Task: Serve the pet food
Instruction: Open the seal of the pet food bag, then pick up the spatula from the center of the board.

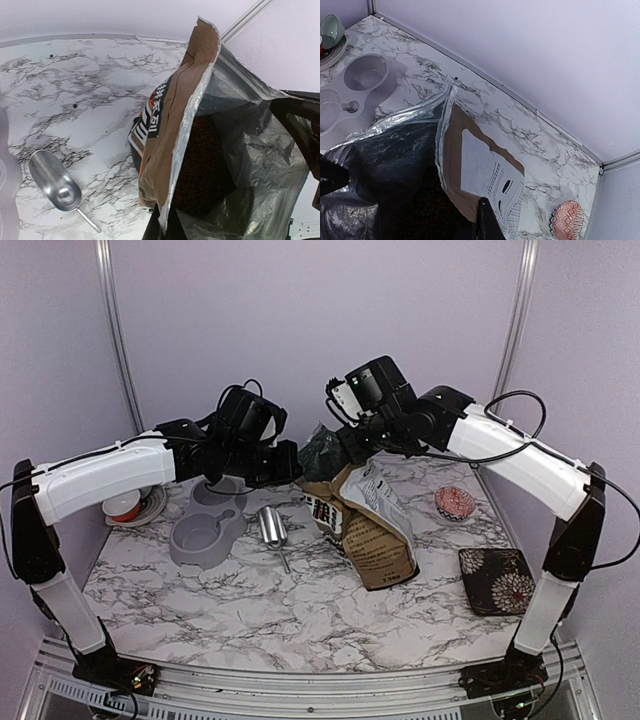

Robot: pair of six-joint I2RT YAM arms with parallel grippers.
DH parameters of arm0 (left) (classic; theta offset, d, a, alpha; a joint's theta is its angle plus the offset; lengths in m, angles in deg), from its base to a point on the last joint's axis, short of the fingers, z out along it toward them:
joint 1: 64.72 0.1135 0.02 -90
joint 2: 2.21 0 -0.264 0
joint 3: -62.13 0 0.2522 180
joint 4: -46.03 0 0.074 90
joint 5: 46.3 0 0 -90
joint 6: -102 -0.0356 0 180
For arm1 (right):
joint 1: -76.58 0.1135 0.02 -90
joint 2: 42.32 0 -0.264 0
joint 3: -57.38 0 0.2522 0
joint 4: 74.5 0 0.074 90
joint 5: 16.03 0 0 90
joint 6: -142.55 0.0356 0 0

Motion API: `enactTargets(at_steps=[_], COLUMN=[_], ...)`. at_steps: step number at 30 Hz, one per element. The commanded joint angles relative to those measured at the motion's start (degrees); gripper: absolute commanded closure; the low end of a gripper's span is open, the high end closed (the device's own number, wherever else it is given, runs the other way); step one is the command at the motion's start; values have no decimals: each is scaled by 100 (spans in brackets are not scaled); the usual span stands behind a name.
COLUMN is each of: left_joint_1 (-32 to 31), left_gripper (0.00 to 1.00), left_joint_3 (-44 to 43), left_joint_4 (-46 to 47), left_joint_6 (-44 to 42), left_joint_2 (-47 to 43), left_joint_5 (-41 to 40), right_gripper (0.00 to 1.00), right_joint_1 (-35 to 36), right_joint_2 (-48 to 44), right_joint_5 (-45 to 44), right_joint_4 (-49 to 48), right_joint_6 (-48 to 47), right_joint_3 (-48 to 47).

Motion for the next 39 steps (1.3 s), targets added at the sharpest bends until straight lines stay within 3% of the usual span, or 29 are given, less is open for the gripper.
enactTargets(at_steps=[1, 8, 21, 31, 39], left_joint_1=[205, 226, 226, 191, 163], left_gripper=[99, 92, 52, 30, 25], left_joint_3=[-41, -316, -990, 527, 1319], left_joint_4=[-820, -647, -572, -511, -230], left_joint_6=[-333, -346, -589, -494, -254], left_joint_2=[-305, -94, -46, -739, -661], left_joint_5=[-551, -170, -42, -794, -636], right_gripper=[100, 100, 100, 100, 80], right_joint_1=[73, 78, 47, -661, -873], right_joint_2=[116, 98, -741, -1272, -1328], right_joint_5=[-173, -231, -135, -17, 253], right_joint_4=[-886, -928, -1013, -1171, -1197], right_joint_6=[7, -124, -238, 183, 1], right_joint_3=[-527, -611, -371, 460, 412])
